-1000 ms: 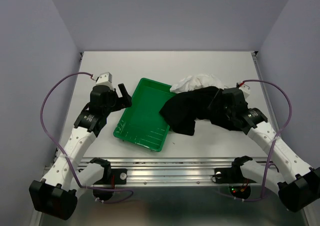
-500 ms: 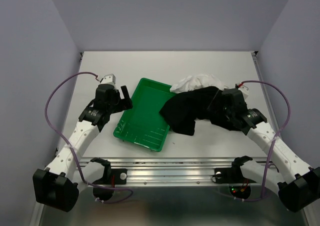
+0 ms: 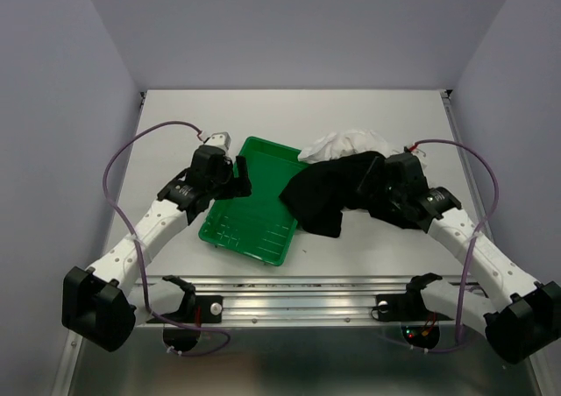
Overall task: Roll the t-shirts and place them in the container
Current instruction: Move the T-shirt to the center of the board, then move the bin to the corner of the board, then move the T-shirt to the center of the board.
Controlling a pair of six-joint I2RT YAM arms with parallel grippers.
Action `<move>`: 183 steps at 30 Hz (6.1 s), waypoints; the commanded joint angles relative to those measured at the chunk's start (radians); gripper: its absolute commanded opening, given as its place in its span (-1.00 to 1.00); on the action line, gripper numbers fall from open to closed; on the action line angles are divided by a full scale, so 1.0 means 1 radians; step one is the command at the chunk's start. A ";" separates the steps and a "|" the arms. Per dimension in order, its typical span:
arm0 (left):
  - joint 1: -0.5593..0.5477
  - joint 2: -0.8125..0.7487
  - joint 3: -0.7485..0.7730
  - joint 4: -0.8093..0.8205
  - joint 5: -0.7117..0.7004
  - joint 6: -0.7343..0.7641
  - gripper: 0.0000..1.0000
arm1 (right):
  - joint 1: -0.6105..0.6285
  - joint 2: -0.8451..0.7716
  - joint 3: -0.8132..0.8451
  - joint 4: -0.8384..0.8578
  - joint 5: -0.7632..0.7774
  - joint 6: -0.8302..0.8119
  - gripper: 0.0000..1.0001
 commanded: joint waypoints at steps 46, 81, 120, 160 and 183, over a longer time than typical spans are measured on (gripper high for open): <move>-0.523 0.208 0.163 0.108 0.162 -0.099 -0.04 | -0.218 -0.002 0.159 -0.070 0.233 -0.007 -0.99; -0.109 0.702 0.514 -0.053 -0.100 0.052 -0.10 | -0.227 -0.062 0.125 -0.071 0.124 -0.005 -0.99; -0.046 0.483 0.663 -0.121 0.056 0.066 0.08 | 0.299 0.375 0.235 0.148 -0.171 -0.039 -0.98; -0.420 0.457 0.333 0.117 0.283 -0.164 0.75 | -0.161 1.287 1.190 -0.074 0.050 -0.476 -0.83; -0.446 0.638 0.365 0.149 0.285 -0.150 0.70 | -0.563 1.451 1.653 0.038 -0.010 -0.303 -0.64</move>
